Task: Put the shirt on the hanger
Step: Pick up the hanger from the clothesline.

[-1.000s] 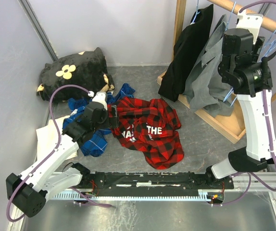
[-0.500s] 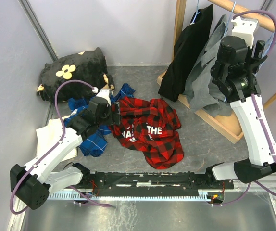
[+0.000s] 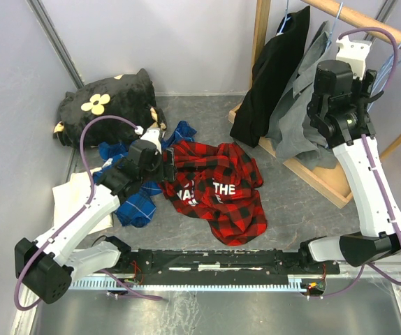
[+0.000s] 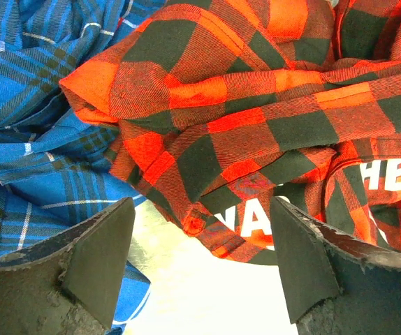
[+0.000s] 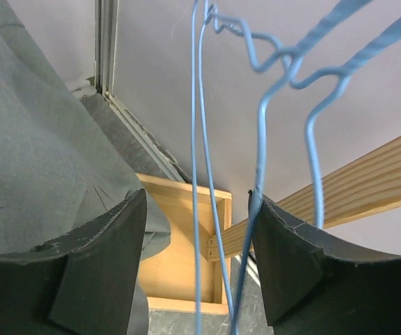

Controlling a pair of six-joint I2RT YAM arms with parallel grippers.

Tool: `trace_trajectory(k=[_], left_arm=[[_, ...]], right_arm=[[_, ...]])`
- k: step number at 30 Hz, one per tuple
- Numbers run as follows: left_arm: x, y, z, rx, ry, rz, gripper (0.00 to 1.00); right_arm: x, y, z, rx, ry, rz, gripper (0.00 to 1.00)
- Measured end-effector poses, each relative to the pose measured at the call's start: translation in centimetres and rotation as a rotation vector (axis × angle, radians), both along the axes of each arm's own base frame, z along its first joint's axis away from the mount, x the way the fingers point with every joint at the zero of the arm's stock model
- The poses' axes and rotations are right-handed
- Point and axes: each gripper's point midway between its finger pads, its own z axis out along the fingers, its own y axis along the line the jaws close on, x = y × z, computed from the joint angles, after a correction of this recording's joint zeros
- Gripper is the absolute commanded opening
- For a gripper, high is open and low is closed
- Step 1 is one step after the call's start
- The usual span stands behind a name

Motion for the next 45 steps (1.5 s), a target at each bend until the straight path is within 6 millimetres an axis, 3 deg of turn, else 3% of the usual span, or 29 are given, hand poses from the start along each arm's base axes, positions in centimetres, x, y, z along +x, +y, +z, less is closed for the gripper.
trace_trajectory(k=[3,7,15,21,27,30,34,38,45], left_arm=[[-0.1,0.0,0.3,-0.005,-0.008,0.000,0.81],[-0.2,0.1,0.8,-0.015,-0.025,0.000,0.79],[-0.7,0.3,1.3,-0.042,-0.043,0.011,0.77],[-1.3,0.7,0.3,-0.036,-0.029,0.015,0.77],[-1.3,0.9,0.2,-0.032,-0.030,0.020,0.77],[-1.3,0.9,0.3,-0.033,-0.034,0.021,0.78],[-1.4,1.0,0.8,-0.039,-0.051,0.025,0.88],[-1.4,1.3,1.4,-0.041,-0.073,0.033,0.96],[-1.6,1.9,2.9,-0.042,-0.134,0.029,0.98]], right_arm=[[0.2,0.1,-1.3,0.022,0.024,0.021,0.54],[0.1,0.4,-1.7,0.042,0.028,0.052,0.38],[-1.0,0.4,0.1,0.045,-0.006,0.088,0.11],[-1.8,0.3,2.2,0.042,-0.046,0.114,0.00],[-3.0,0.6,4.3,0.059,-0.099,0.172,0.00],[-4.0,0.8,6.3,0.078,-0.156,0.215,0.00],[-5.7,1.1,8.2,0.102,-0.207,0.272,0.00],[-7.6,1.5,8.4,0.132,-0.216,0.336,0.00],[-11.2,3.4,7.8,0.184,-0.195,0.517,0.00]])
